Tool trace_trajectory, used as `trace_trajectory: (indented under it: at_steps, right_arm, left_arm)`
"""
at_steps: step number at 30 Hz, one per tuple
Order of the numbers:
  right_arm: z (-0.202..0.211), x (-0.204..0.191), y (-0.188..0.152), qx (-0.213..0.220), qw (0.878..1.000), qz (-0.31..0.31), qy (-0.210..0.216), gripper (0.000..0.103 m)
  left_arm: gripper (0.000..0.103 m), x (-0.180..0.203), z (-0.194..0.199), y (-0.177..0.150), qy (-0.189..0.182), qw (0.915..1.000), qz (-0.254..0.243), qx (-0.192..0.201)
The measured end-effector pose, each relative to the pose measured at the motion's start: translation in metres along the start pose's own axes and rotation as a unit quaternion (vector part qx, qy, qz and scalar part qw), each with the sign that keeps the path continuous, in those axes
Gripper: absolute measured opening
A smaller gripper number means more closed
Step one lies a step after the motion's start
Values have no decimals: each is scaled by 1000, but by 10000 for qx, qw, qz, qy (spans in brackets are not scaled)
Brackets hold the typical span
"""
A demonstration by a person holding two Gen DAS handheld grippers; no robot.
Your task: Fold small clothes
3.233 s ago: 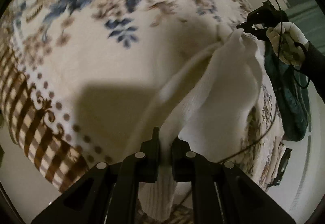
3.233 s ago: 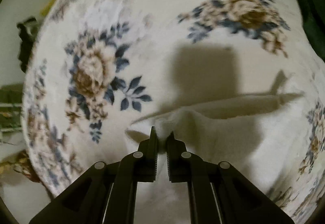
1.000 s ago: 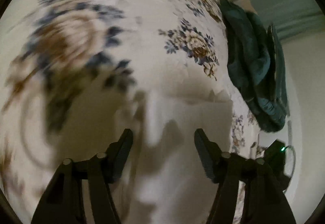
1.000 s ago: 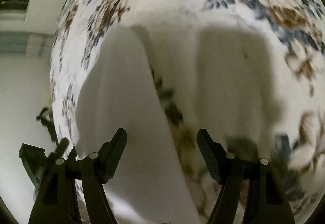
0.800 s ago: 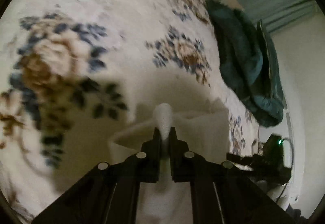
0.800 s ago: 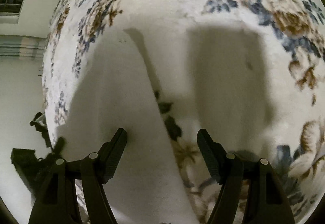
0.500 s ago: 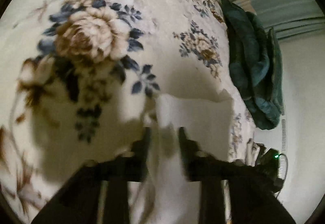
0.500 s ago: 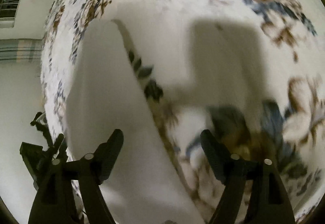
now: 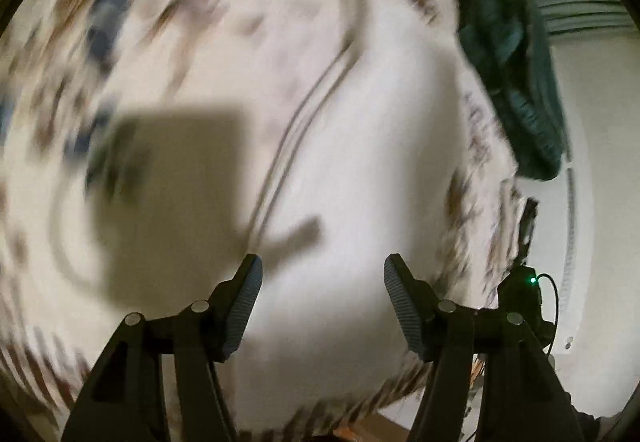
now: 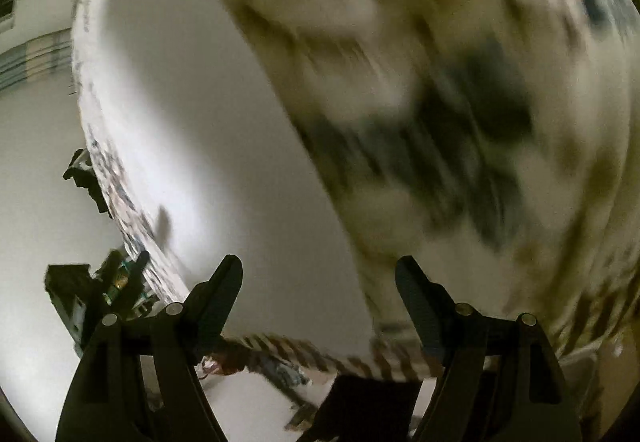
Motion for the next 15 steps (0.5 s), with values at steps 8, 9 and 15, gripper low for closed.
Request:
trace_trajectory:
  at_steps: [8, 9, 15]
  right_arm:
    - [-54, 21, -41, -215, 9985, 151, 477, 81]
    - [-57, 19, -42, -206, 9982, 144, 546, 81]
    - [-82, -4, -51, -319, 9951, 130, 924, 28]
  left_arm:
    - [61, -26, -40, -69, -388, 9966, 714, -149]
    - [61, -24, -42, -69, -439, 9962, 736, -143]
    - [41, 1, -50, -69, -210, 9992, 323, -43]
Point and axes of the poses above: each gripper's, at about its wrist camera, not at the fingertips, and z roughly against the way its jaws point, x to its right, y to its top, the point moved 8 cm from there along -z, roughly the way its jaws point, and after that the axes turned 5 degrees about y, right-handed, at the moved point
